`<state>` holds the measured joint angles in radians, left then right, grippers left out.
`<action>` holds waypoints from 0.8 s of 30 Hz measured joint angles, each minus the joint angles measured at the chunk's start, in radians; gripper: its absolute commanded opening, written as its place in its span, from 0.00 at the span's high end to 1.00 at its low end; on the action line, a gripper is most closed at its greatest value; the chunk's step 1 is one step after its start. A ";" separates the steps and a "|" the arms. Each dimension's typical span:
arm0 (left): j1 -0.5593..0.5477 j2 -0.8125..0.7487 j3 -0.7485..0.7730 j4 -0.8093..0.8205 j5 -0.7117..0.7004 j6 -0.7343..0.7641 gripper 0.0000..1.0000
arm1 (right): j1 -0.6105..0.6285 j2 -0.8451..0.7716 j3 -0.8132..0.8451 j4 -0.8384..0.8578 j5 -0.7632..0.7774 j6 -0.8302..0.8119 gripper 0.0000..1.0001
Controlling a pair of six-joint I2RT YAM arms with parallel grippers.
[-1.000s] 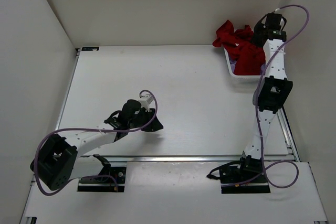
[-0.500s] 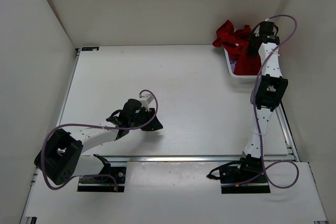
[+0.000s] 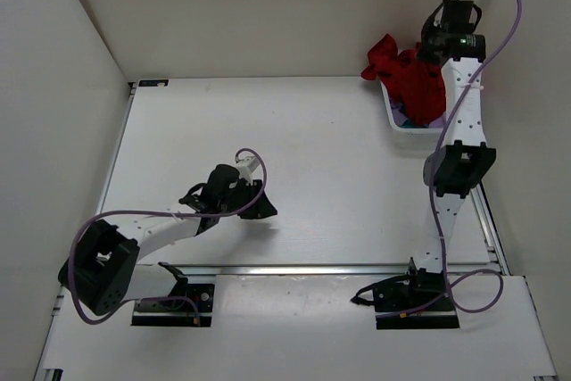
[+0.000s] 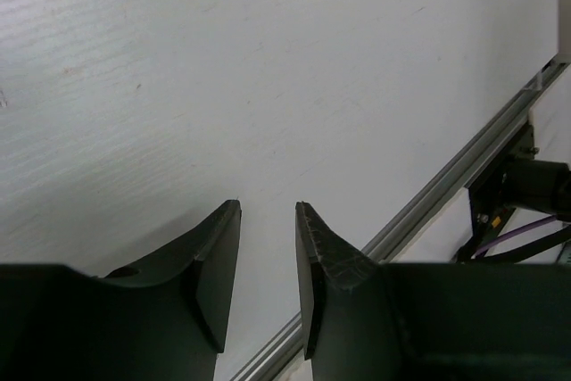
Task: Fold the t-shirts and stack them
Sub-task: Grab crumpled tshirt from bin with the right arm, then move the tshirt to the center of the board
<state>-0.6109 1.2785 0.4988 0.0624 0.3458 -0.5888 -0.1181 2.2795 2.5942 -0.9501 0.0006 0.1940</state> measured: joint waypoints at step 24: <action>0.507 -0.172 0.042 -0.035 0.101 -0.118 0.37 | 0.156 -1.070 -1.279 0.932 -0.682 0.207 1.00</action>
<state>-0.1043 1.1065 0.5407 0.0269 0.4473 -0.7067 0.0376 1.2091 1.3155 -0.0181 -0.6819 0.4011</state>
